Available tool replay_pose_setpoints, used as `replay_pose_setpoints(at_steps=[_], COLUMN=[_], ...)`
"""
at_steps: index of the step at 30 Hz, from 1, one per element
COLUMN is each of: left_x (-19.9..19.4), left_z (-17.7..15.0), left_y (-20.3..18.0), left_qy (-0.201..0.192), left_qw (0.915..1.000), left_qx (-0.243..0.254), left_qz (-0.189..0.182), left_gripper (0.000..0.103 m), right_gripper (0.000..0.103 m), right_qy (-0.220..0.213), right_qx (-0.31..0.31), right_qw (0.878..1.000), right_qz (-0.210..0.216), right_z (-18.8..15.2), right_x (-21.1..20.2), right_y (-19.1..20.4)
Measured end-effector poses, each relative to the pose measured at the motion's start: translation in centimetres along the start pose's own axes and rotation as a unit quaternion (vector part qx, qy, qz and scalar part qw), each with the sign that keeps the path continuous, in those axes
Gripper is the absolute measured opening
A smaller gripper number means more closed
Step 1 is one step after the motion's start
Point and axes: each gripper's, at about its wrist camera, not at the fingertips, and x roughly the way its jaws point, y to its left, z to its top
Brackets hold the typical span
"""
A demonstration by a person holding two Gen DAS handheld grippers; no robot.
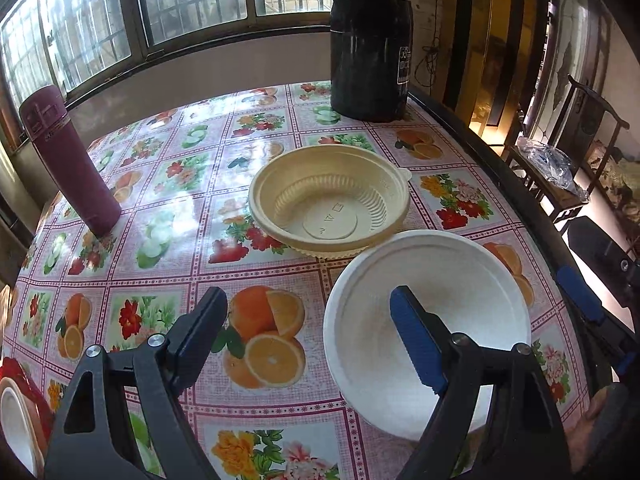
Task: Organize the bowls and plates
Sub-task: 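Move the right gripper to the second white bowl beside the beige bowl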
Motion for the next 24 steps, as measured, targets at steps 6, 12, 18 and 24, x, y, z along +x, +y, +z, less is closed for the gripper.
replay_pose_setpoints(at_steps=[6,12,18,24], left_x=[0.2,0.9,1.4,1.7], left_z=[0.1,0.0,-0.5,-0.8], left_y=[0.4,0.5,0.3,0.4], left_qy=[-0.005,0.003,0.014,0.025], left_qw=[0.9999,0.9996,0.9993,0.9989], left_qx=[-0.006,-0.008,0.000,-0.001], left_qz=[-0.012,-0.028,-0.034,-0.041], left_gripper=[0.084,0.084,0.084,0.084], right_gripper=[0.083,0.083,0.083,0.083], right_qy=[0.012,0.021,0.032,0.037], right_qx=[-0.001,-0.006,0.001,0.005], right_qw=[1.000,1.000,0.999,0.999], right_qz=[-0.008,-0.017,-0.017,-0.019], right_z=[-0.1,-0.4,-0.6,-0.7], right_x=[0.8,1.5,2.1,2.2], right_y=[0.1,0.1,-0.4,-0.7])
